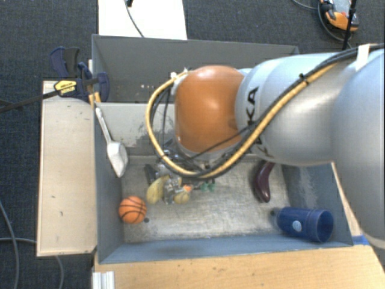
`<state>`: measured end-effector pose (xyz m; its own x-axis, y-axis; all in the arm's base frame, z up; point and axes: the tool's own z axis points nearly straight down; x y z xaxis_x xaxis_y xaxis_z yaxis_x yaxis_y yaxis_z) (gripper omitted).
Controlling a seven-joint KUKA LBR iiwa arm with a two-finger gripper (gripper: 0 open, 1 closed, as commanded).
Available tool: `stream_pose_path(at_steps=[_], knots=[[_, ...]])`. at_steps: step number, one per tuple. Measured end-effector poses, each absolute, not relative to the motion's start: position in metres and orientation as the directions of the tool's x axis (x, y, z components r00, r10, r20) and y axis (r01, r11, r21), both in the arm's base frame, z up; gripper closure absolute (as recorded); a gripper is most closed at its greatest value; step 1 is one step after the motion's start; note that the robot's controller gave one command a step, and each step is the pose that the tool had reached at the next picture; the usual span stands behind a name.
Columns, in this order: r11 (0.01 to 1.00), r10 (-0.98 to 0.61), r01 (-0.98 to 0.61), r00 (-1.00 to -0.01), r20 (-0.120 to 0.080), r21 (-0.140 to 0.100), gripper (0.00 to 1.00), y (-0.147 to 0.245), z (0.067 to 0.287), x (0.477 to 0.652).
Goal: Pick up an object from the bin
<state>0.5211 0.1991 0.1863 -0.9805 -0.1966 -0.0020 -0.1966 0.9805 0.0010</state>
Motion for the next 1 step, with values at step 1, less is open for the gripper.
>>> stream_pose_path(at_steps=[1], knots=[[0.981,-0.196,-0.196,-0.981,-0.002,0.001,1.00,0.1991,0.1863,0.5211]])
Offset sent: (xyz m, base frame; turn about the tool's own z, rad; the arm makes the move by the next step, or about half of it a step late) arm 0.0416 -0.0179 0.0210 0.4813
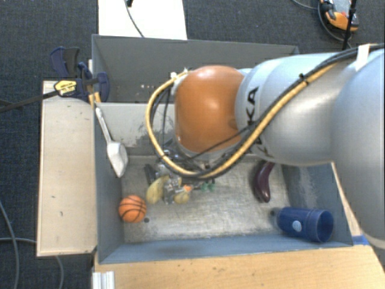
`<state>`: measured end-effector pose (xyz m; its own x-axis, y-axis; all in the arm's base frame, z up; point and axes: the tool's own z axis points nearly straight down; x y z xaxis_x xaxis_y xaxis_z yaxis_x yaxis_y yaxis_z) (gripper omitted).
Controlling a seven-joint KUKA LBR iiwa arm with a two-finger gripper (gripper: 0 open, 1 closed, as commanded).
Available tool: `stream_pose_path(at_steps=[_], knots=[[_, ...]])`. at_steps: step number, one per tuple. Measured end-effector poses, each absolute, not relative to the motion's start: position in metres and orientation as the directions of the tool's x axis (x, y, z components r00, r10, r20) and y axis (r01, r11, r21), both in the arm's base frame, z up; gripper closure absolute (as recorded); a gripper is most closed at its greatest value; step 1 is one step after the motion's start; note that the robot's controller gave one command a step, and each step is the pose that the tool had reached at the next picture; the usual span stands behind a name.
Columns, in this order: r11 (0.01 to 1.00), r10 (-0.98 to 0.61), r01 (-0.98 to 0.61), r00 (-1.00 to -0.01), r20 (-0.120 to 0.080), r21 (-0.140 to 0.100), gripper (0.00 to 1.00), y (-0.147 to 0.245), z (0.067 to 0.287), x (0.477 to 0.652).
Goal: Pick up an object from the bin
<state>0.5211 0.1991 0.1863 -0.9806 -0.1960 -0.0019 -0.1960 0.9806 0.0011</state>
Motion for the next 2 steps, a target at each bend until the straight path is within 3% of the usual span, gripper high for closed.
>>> stream_pose_path(at_steps=[1,2], knots=[[0.999,-0.034,-0.034,-0.999,0.001,0.002,1.00,0.194,0.193,0.534],[0.985,0.171,0.171,-0.985,0.003,-0.001,1.00,0.183,0.239,0.535]])
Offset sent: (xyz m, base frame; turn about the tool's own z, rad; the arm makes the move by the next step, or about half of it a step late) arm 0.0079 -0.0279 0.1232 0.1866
